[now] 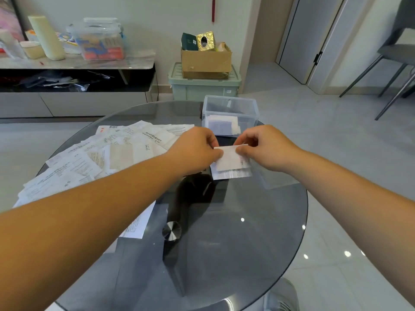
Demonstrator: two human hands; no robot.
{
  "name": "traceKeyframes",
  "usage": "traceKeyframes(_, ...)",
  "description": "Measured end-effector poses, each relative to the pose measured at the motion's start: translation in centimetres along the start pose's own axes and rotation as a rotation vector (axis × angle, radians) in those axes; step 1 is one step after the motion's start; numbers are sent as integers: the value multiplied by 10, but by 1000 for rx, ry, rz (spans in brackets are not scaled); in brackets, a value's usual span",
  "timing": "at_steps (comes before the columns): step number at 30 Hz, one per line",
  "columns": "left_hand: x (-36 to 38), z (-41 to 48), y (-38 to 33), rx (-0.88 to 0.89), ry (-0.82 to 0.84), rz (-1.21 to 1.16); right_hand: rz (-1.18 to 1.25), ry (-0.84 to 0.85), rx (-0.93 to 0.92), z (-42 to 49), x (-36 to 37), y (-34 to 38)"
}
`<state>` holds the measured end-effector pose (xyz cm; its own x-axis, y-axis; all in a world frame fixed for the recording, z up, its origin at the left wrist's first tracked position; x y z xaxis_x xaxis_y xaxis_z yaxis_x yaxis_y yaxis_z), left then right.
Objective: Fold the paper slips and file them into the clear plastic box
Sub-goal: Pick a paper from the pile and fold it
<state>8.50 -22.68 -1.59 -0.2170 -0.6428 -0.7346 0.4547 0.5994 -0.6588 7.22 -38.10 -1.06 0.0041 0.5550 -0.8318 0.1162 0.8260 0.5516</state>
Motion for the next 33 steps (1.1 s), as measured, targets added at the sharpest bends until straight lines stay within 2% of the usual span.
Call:
traceKeyframes(5, 15, 8, 12, 3, 45, 129, -186, 0, 7, 9, 18, -9)
traceKeyframes(12, 22, 7, 23, -13, 18, 133, -298, -113, -44, 6, 22, -8)
traceKeyframes(20, 3, -2, 15, 38, -133, 60, -129, -182, -69, 6, 9, -8)
traceKeyframes(28, -5, -13, 20, -16, -153, -5, -54, -207, -95, 0, 4, -1)
traceKeyframes(33, -34, -35, 17, -2, -144, 23, -34, -213, -166, -18, 5, 29)
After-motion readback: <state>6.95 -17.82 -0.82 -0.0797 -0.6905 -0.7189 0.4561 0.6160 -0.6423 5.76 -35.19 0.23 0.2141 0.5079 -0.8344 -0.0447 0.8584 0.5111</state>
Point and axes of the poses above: each hand's wrist, its own z-axis towards the middle knuckle, its own x-axis out of the palm, y = z × x, the point moved 10 cm from there along z, towards the middle knuckle, and after that the axes turned 13 degrees about x, right-handed, at the moved point
